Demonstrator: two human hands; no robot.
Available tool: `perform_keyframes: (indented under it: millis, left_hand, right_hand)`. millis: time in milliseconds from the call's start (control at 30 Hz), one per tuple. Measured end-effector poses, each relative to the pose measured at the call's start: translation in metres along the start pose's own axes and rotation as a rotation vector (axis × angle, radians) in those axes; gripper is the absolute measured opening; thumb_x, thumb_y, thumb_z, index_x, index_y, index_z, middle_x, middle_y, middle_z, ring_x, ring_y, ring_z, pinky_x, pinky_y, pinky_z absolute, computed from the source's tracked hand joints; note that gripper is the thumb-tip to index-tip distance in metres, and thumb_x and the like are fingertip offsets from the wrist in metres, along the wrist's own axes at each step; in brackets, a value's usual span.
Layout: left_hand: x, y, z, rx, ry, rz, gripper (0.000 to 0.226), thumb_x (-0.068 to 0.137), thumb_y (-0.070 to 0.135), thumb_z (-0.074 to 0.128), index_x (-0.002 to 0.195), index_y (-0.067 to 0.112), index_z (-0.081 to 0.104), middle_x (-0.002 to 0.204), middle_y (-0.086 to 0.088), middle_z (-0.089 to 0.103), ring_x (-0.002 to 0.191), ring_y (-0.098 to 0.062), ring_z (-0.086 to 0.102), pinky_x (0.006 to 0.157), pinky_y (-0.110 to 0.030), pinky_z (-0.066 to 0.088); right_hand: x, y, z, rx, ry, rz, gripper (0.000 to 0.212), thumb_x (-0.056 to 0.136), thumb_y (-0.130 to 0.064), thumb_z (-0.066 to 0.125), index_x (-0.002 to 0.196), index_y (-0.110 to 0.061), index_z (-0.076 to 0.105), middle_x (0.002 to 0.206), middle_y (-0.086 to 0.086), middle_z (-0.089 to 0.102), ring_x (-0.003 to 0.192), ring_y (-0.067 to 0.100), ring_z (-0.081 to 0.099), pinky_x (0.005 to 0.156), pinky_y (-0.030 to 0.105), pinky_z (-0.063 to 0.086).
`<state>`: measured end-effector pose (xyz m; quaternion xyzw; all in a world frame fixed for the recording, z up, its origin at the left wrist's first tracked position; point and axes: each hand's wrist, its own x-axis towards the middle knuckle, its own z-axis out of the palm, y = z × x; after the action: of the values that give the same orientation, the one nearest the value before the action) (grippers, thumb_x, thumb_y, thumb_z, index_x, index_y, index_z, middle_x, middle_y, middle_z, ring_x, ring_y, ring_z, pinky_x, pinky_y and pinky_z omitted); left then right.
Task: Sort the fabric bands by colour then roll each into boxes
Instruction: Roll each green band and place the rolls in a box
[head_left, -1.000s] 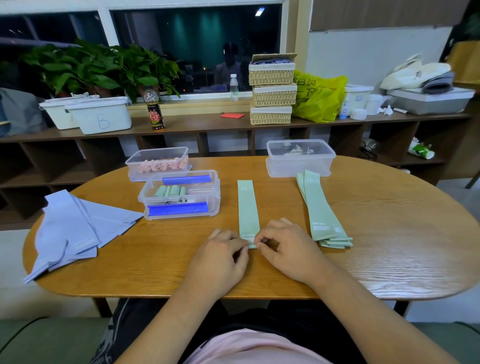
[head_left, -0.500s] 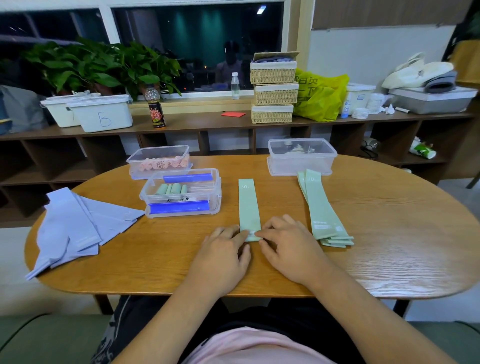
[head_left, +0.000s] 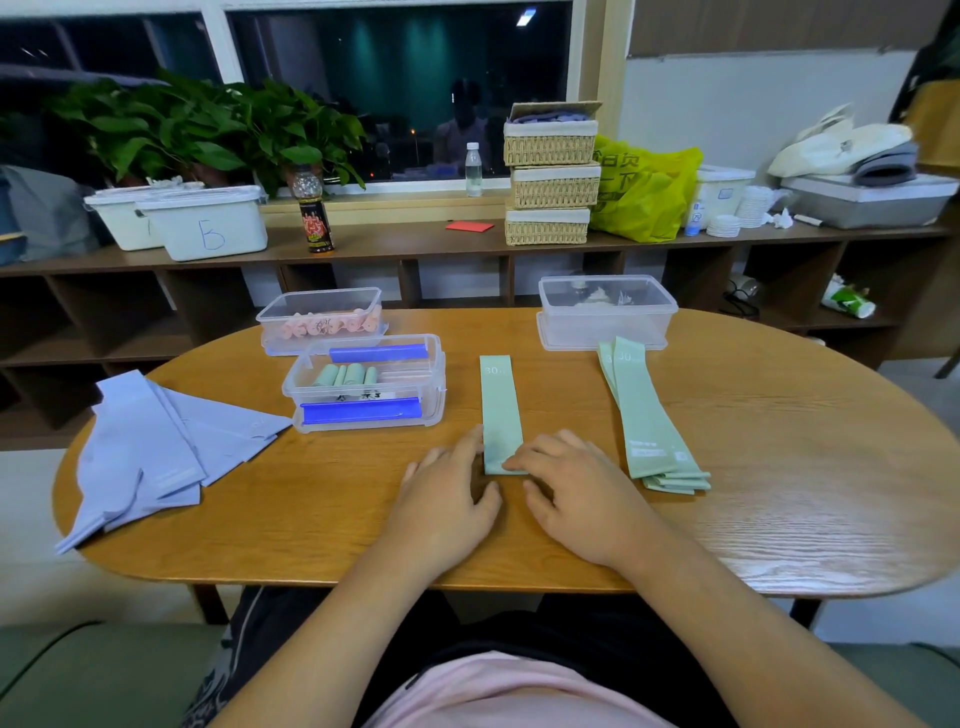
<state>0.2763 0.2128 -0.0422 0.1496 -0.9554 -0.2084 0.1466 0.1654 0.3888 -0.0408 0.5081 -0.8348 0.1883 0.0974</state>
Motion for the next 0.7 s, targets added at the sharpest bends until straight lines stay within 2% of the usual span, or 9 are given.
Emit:
perform_keyframes:
  millis: [300, 500, 700]
  left_hand:
    - [0.004, -0.002, 0.0, -0.072, 0.0, -0.042, 0.074, 0.099, 0.045, 0.06, 0.164, 0.035, 0.025, 0.151, 0.025, 0.052, 0.146, -0.007, 0.036, 0.123, -0.038, 0.026]
    - [0.003, -0.002, 0.001, -0.046, 0.021, -0.025, 0.061, 0.098, 0.047, 0.058, 0.155, 0.043, 0.038, 0.147, 0.017, 0.056, 0.142, -0.007, 0.039, 0.117, -0.035, 0.03]
    - [0.003, 0.003, -0.003, -0.004, 0.019, -0.017, 0.054, 0.1, 0.046, 0.055, 0.153, 0.041, 0.046, 0.148, 0.015, 0.055, 0.143, -0.007, 0.037, 0.118, -0.036, 0.03]
  right_hand:
    - [0.013, 0.006, 0.001, 0.012, -0.052, 0.021, 0.04, 0.106, -0.036, 0.05, 0.144, -0.035, 0.06, 0.133, -0.021, 0.058, 0.124, 0.006, 0.044, 0.105, 0.037, 0.047]
    - [0.031, 0.015, -0.001, -0.041, -0.095, 0.031, 0.043, 0.106, -0.042, 0.048, 0.147, -0.036, 0.059, 0.131, -0.017, 0.057, 0.123, 0.007, 0.043, 0.105, 0.038, 0.047]
    - [0.038, 0.015, 0.001, -0.089, -0.109, 0.041, 0.045, 0.107, -0.047, 0.044, 0.148, -0.038, 0.057, 0.13, -0.016, 0.053, 0.121, 0.009, 0.042, 0.101, 0.039, 0.046]
